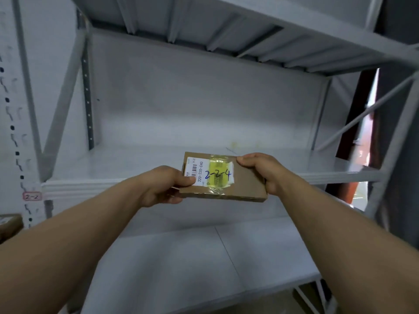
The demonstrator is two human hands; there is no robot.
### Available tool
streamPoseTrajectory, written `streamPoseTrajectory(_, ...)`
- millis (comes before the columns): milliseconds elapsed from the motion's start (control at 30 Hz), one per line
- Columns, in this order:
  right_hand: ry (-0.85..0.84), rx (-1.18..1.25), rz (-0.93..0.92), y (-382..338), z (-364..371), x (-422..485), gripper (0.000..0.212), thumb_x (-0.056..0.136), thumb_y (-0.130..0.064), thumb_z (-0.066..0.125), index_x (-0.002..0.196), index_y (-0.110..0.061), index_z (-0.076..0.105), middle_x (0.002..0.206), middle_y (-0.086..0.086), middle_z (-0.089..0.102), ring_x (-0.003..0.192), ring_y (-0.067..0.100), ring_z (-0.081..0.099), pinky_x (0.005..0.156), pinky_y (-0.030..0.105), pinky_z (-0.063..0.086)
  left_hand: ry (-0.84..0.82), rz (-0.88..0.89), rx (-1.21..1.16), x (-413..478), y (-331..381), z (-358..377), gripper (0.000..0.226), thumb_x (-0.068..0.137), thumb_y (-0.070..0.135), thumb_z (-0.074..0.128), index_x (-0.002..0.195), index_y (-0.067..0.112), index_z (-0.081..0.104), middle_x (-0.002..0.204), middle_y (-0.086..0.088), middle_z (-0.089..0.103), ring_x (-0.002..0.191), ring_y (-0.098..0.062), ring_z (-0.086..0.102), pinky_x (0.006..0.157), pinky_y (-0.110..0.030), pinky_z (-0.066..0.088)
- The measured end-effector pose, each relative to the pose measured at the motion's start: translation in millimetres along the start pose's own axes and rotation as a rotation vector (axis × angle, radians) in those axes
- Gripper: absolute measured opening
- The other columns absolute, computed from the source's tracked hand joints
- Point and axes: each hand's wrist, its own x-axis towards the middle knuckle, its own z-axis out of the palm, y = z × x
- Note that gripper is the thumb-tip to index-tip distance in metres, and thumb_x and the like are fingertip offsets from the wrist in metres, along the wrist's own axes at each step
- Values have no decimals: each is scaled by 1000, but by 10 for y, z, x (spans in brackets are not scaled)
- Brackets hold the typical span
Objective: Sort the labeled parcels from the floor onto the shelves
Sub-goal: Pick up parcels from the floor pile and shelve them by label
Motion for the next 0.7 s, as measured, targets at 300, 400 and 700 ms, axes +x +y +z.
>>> streamPoseTrajectory(300, 66, -150, -17, 2, -787, 562, 32, 93, -22, 72, 123, -17, 62, 111, 1, 71, 101, 18, 66, 90, 42, 52, 213, 255, -226, 903, 494, 549, 4, 93, 5, 65, 94, 8, 63, 102, -6, 72, 84, -18, 67, 73, -31, 60)
streamPoseTrajectory(400, 113, -153, -91, -12, -1088, 904, 24, 94, -17, 70, 117, -14, 64, 103, 4, 71, 91, 19, 66, 92, 40, 55, 262, 272, -226, 1318, 679, 838, 16, 92, 5, 67, 106, 8, 58, 103, -7, 70, 85, -20, 66, 75, -33, 59)
streamPoseTrajectory(700, 270, -276, -212, 207, -1748, 1957, 25, 92, -11, 65, 115, -18, 60, 115, 6, 66, 101, 23, 62, 86, 38, 51, 521, 316, -61, 2566, 825, 1662, 31, 91, 7, 65, 108, 12, 40, 114, -11, 63, 103, -29, 65, 87, -42, 55)
